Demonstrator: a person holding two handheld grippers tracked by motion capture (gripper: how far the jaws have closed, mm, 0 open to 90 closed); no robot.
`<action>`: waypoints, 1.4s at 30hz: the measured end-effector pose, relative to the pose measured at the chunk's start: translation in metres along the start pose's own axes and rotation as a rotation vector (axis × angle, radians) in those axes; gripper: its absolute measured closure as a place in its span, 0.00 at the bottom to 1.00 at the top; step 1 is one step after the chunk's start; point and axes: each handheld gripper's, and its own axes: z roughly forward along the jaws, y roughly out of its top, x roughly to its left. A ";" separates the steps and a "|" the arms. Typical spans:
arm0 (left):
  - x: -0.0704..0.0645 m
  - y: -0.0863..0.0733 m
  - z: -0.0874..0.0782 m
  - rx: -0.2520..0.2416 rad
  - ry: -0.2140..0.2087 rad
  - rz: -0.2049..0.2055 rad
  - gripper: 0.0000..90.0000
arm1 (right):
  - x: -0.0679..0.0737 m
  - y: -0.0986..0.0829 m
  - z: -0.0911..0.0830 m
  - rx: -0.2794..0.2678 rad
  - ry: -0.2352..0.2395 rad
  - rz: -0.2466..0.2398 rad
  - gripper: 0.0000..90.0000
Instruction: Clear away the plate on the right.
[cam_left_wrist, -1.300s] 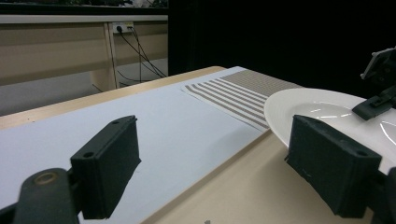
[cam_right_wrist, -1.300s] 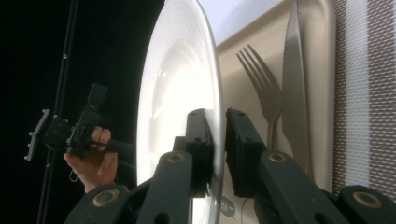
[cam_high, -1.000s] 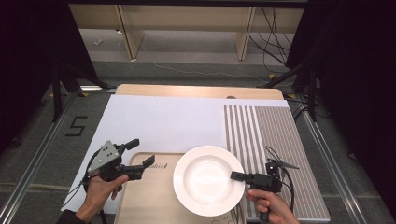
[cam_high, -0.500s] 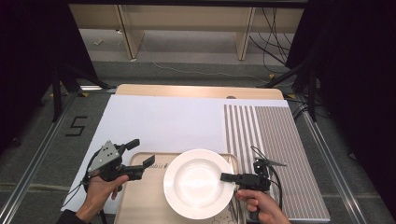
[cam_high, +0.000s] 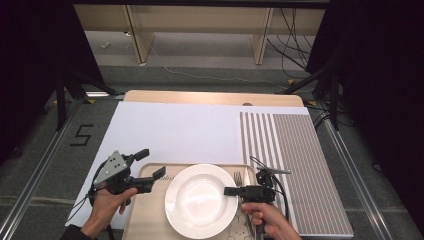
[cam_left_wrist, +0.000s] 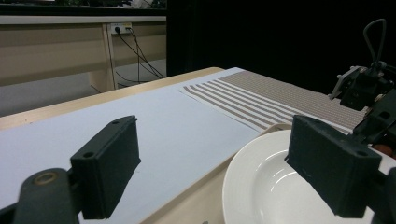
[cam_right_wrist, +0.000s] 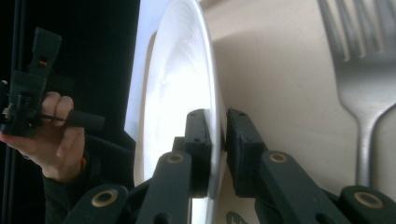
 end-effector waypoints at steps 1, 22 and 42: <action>0.000 0.000 0.000 -0.001 -0.001 0.000 0.18 | 0.000 0.000 0.002 0.006 0.005 -0.004 0.89; -0.001 -0.001 0.001 0.006 -0.001 0.000 0.18 | 0.004 -0.004 0.019 0.086 -0.047 -0.053 0.90; -0.001 -0.002 0.002 0.013 -0.011 -0.007 0.18 | 0.032 -0.005 0.010 0.035 -0.263 -0.414 0.46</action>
